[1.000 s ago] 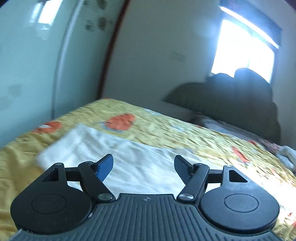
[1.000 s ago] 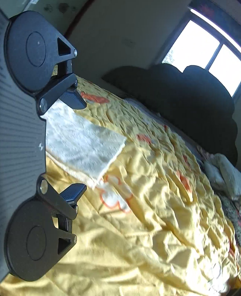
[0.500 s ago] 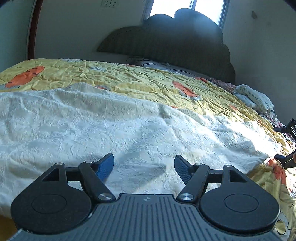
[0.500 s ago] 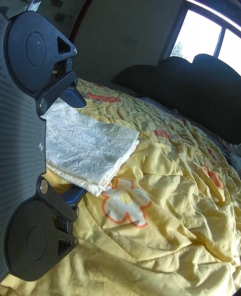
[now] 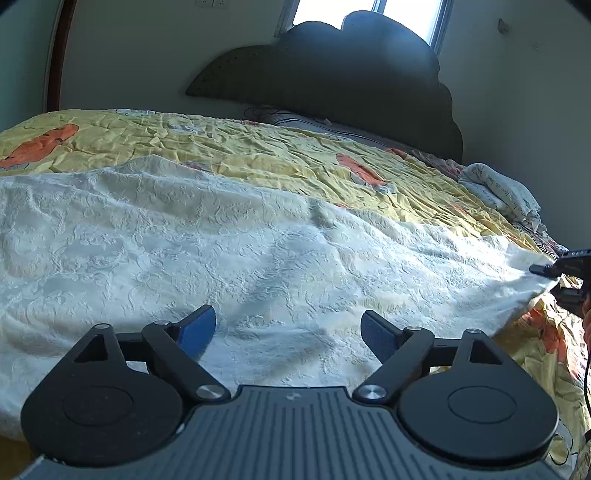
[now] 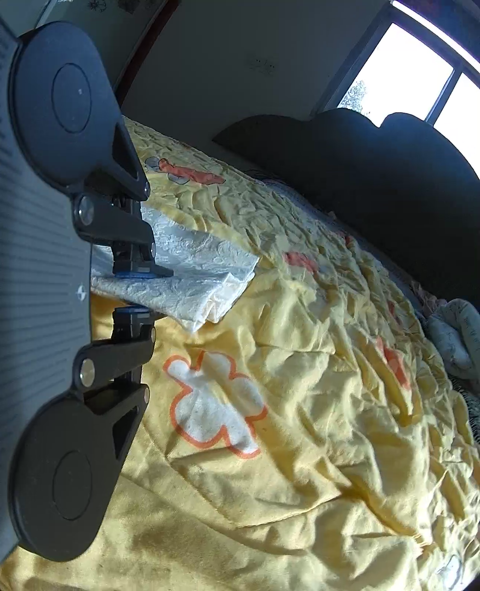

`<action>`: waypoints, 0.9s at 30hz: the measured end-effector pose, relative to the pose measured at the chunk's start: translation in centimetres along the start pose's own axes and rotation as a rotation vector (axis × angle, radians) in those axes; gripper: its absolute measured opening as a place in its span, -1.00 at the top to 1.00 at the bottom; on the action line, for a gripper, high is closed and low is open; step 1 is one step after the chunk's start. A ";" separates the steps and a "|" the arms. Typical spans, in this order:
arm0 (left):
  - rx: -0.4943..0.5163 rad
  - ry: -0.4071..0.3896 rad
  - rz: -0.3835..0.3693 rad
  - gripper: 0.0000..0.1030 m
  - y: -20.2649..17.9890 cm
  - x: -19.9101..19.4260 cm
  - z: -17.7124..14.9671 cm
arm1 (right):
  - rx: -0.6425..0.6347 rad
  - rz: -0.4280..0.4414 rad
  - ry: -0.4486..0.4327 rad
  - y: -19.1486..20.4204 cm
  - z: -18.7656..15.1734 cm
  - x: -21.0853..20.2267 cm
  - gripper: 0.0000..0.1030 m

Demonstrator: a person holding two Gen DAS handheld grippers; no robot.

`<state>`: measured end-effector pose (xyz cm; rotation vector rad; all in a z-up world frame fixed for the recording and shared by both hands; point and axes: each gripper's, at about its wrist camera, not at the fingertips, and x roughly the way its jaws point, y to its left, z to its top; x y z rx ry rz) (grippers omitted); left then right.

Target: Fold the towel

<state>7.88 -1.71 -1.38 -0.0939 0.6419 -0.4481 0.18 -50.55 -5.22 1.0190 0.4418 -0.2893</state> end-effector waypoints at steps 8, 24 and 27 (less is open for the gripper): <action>-0.009 -0.002 -0.013 -0.74 0.2 0.0 0.0 | 0.063 -0.017 0.044 -2.6 -0.8 1.7 0.73; -0.047 -0.012 -0.060 -0.84 0.8 -0.1 -0.1 | -0.378 -0.006 0.211 5.1 7.4 6.4 -0.74; -0.052 -0.015 -0.060 -0.84 0.8 -0.1 -0.1 | -0.408 0.016 0.337 5.1 8.8 10.0 -0.73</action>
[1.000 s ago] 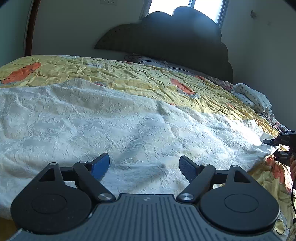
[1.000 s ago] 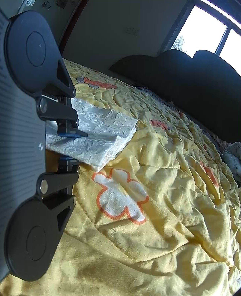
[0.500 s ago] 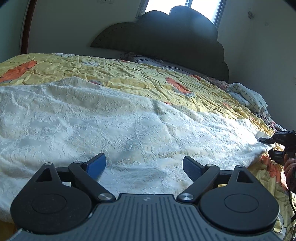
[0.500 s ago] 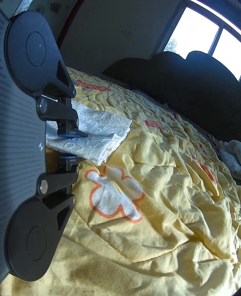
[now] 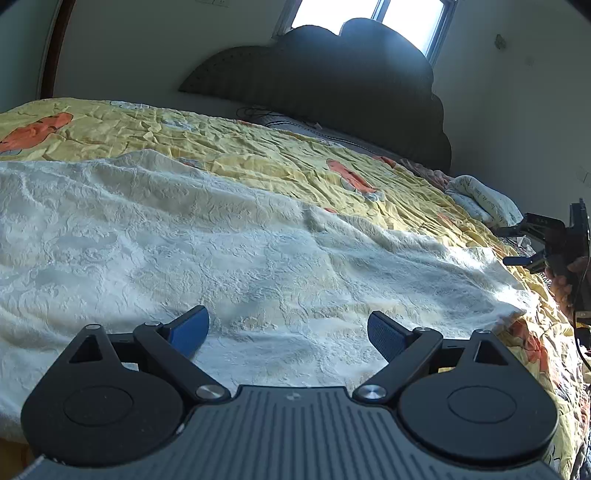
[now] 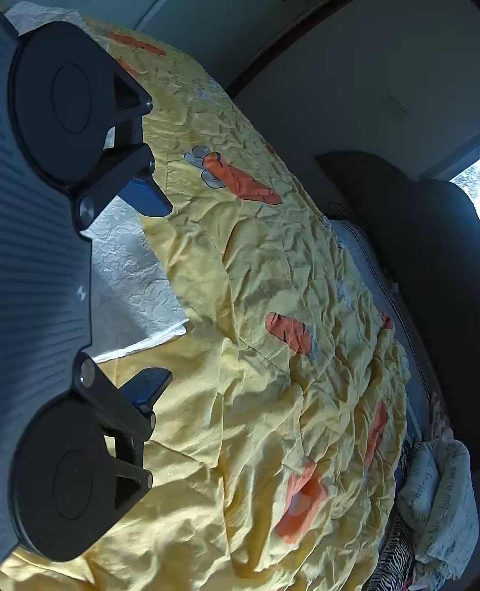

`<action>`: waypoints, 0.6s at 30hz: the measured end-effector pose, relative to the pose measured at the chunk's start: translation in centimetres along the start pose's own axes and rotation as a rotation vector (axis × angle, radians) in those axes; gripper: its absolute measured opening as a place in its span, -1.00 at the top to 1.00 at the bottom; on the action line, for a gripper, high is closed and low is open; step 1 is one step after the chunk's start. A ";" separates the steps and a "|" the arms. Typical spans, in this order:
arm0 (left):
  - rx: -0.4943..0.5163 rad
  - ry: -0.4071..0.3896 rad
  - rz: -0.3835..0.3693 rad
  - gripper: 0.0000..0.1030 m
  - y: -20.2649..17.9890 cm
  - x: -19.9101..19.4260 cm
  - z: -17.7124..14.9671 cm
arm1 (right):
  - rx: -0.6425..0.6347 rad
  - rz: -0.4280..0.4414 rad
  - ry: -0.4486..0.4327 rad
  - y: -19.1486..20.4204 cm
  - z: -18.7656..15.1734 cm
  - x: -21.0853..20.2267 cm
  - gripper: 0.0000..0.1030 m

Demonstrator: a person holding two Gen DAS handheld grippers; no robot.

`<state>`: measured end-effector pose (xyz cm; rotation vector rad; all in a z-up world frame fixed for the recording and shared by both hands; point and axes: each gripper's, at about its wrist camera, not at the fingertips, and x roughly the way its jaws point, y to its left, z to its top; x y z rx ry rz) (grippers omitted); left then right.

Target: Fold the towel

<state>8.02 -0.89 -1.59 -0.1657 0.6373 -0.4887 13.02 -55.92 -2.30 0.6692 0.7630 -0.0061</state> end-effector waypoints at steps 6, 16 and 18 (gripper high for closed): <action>-0.002 -0.001 0.000 -0.84 0.0 0.0 0.0 | -0.131 0.033 0.123 0.2 -0.6 3.4 -0.16; 0.001 0.000 -0.002 -0.88 -0.1 0.0 0.0 | 0.054 0.137 0.006 -3.4 -1.4 3.8 0.78; 0.000 0.000 -0.004 -0.88 -0.1 0.0 0.0 | 0.086 0.147 -0.015 -3.6 -1.7 3.9 0.78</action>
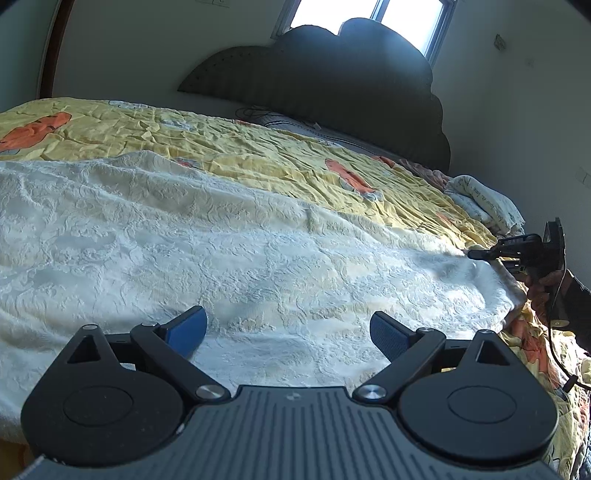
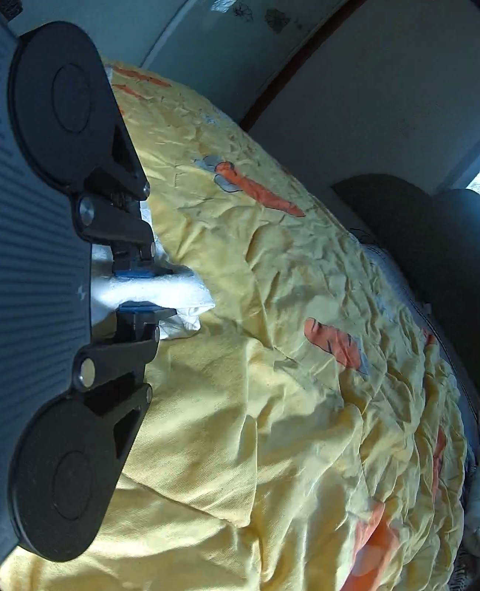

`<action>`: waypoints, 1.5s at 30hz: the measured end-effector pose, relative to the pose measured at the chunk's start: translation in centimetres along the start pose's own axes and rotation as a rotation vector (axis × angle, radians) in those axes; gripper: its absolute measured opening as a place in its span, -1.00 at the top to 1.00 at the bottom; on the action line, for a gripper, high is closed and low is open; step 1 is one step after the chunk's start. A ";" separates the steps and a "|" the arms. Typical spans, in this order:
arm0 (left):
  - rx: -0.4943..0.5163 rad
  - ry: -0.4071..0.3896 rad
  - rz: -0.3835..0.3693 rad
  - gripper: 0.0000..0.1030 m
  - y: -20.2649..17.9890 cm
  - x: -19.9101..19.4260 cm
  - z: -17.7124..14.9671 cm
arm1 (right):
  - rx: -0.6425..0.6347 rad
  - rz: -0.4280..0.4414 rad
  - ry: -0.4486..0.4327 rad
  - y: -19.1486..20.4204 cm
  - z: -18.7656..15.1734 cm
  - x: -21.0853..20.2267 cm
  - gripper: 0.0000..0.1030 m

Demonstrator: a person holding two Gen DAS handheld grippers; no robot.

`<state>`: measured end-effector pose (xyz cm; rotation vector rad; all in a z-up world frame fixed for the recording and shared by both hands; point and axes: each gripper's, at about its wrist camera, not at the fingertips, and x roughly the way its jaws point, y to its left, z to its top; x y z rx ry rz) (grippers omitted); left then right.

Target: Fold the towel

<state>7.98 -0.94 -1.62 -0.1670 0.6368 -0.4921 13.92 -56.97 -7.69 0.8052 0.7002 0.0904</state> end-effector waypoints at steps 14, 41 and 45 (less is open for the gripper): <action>-0.004 -0.003 0.001 -0.88 0.0 0.0 0.0 | -0.088 -0.048 -0.236 8.7 -3.4 -7.1 -0.27; -0.426 -0.151 0.329 -0.68 22.7 -12.9 3.0 | -0.515 -0.264 -0.113 13.6 -13.1 1.0 -0.52; -0.304 -0.105 0.404 -0.69 20.5 -12.4 3.3 | -0.524 -0.276 -0.111 13.7 -13.1 1.2 -0.52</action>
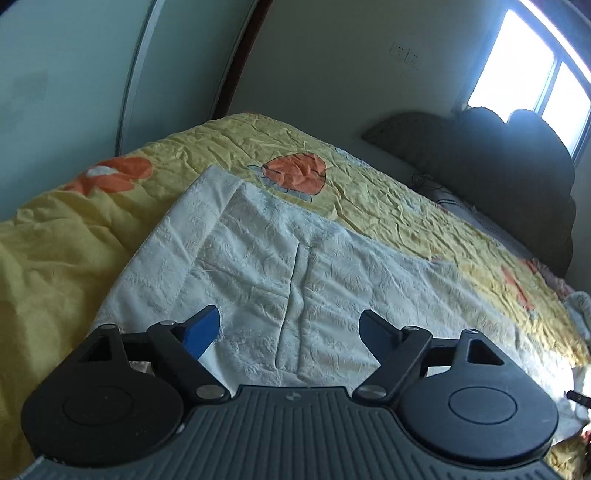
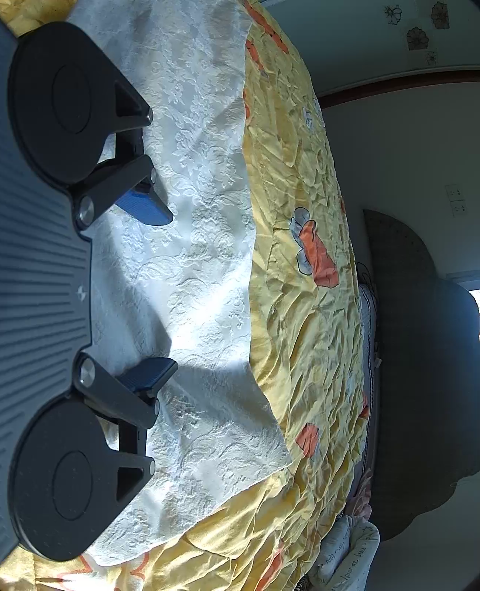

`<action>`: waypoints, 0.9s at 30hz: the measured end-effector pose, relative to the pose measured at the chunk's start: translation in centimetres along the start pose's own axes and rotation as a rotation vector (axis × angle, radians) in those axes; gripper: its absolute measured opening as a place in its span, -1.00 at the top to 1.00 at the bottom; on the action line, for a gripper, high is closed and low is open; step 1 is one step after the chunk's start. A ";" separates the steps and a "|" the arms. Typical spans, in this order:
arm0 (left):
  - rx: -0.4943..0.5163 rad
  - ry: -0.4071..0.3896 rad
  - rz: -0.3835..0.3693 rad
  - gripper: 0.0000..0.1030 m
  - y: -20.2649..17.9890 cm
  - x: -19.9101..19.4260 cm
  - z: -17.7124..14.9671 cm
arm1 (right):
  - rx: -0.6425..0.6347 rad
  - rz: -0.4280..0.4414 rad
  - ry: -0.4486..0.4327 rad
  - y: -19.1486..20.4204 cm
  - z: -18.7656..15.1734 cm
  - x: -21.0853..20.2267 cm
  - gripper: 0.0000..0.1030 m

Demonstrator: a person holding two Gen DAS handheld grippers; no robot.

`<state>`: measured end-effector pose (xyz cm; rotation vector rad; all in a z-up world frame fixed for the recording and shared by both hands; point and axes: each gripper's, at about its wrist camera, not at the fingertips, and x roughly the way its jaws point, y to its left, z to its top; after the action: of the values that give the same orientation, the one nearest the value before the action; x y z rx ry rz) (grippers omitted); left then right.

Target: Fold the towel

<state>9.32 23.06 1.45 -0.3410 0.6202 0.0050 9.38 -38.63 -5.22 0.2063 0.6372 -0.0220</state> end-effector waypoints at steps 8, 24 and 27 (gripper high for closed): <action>0.060 -0.070 0.033 -0.81 -3.5 -4.5 -1.2 | 0.457 -0.072 -0.148 -2.7 -1.7 -8.2 -0.54; 0.279 -0.030 -0.221 -0.83 -19.3 -2.6 -1.8 | 1.046 0.116 -0.113 -14.0 -4.2 -6.6 -0.64; 0.330 -0.014 -0.265 -0.83 -22.0 -2.2 -2.4 | 0.938 0.152 -0.064 -12.2 -2.9 -5.4 -0.78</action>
<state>8.50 1.75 7.71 -0.1009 0.5468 -0.3454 2.28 -50.20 -6.57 1.1543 0.5065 -0.1812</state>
